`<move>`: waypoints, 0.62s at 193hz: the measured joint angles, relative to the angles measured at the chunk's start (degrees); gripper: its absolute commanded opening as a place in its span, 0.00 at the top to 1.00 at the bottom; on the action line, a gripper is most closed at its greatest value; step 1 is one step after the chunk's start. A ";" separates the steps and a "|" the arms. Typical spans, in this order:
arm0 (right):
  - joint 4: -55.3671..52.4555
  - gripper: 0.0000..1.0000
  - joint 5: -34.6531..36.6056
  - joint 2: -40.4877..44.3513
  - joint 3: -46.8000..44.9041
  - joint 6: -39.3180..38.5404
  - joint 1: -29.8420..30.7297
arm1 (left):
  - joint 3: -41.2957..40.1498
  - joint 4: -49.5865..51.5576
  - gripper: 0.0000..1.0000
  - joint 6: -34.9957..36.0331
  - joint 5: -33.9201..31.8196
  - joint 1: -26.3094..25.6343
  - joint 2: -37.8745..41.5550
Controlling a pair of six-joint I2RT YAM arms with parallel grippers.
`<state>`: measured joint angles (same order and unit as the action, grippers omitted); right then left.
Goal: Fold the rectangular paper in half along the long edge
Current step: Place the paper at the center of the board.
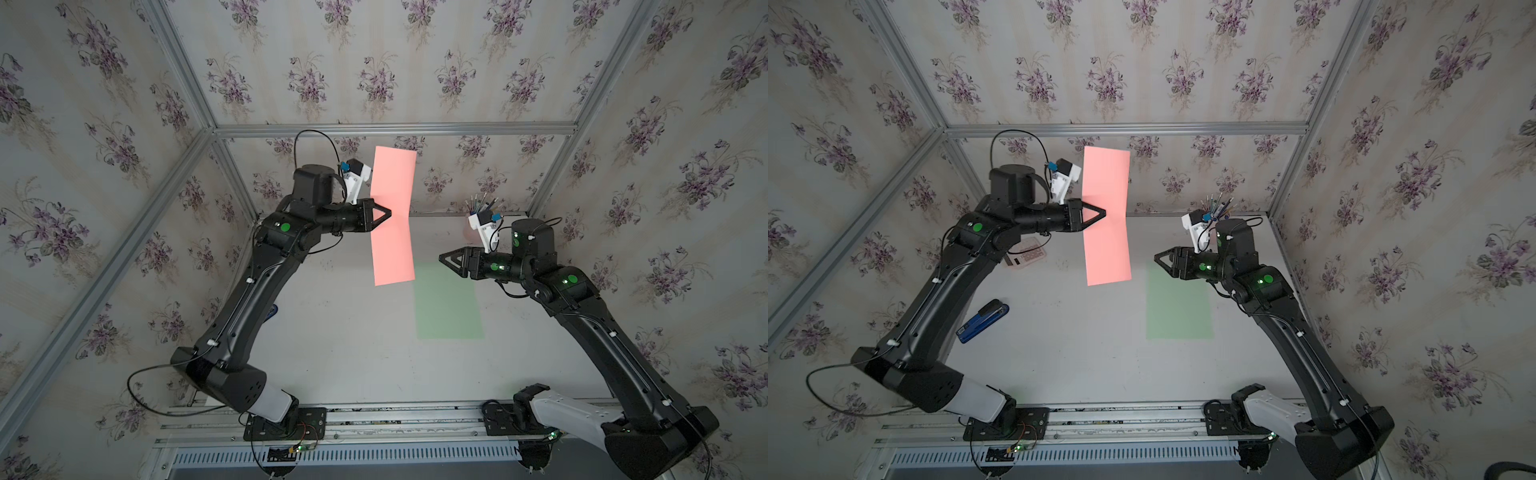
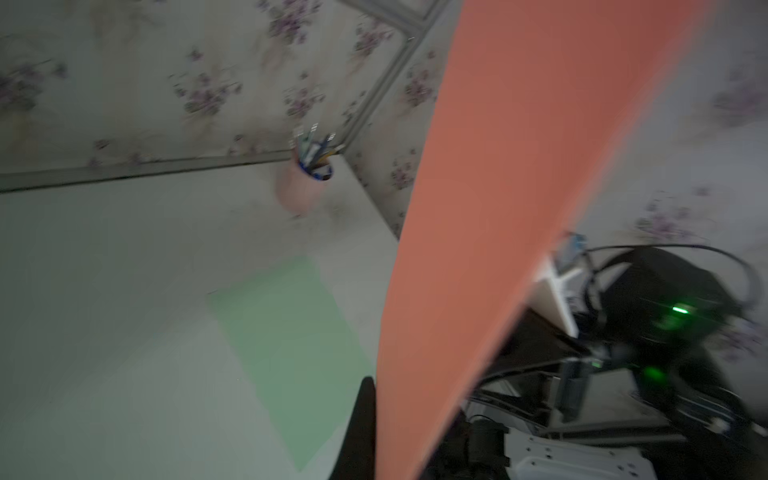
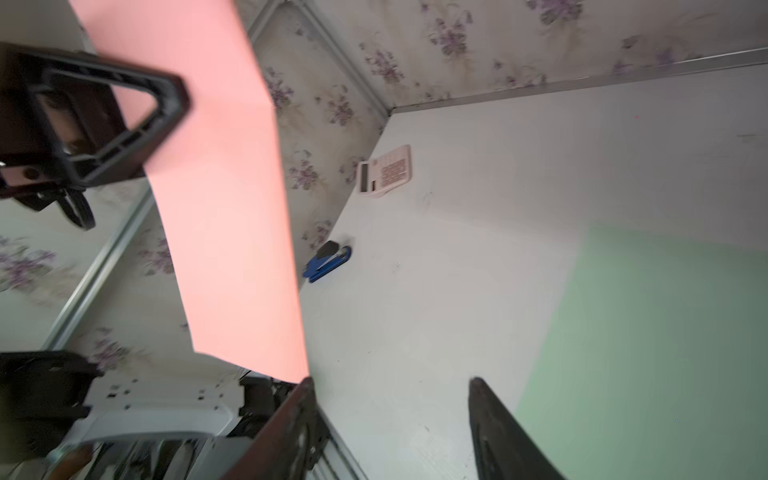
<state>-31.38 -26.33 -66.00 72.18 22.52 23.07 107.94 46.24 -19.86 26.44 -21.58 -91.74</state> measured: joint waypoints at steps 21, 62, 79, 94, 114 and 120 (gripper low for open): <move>-0.72 0.38 12.00 -3.74 -0.15 0.83 -0.11 | 1.86 15.47 1.00 1.33 -19.89 -0.22 -7.15; -4.61 0.38 27.80 -11.93 0.28 2.99 -0.20 | 7.89 34.03 1.00 0.63 -45.57 -5.33 -12.24; -6.03 0.38 32.65 -14.88 0.28 3.37 -0.20 | 8.96 37.94 1.00 -0.44 -52.94 -7.32 -15.47; -6.67 0.37 35.19 -16.35 -0.39 4.46 -0.20 | 8.39 40.15 1.00 -1.29 -57.18 -8.63 -19.76; -7.04 0.36 37.59 -17.59 -1.36 4.72 -0.20 | 5.77 40.02 1.00 -2.14 -60.04 -10.21 -25.20; -7.02 0.36 38.03 -17.70 -1.75 4.83 -0.20 | 4.92 39.65 0.99 -2.27 -60.35 -10.43 -26.36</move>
<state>-38.39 11.70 -83.70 70.43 27.35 22.87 112.86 85.89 -22.13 -33.91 -32.01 -118.10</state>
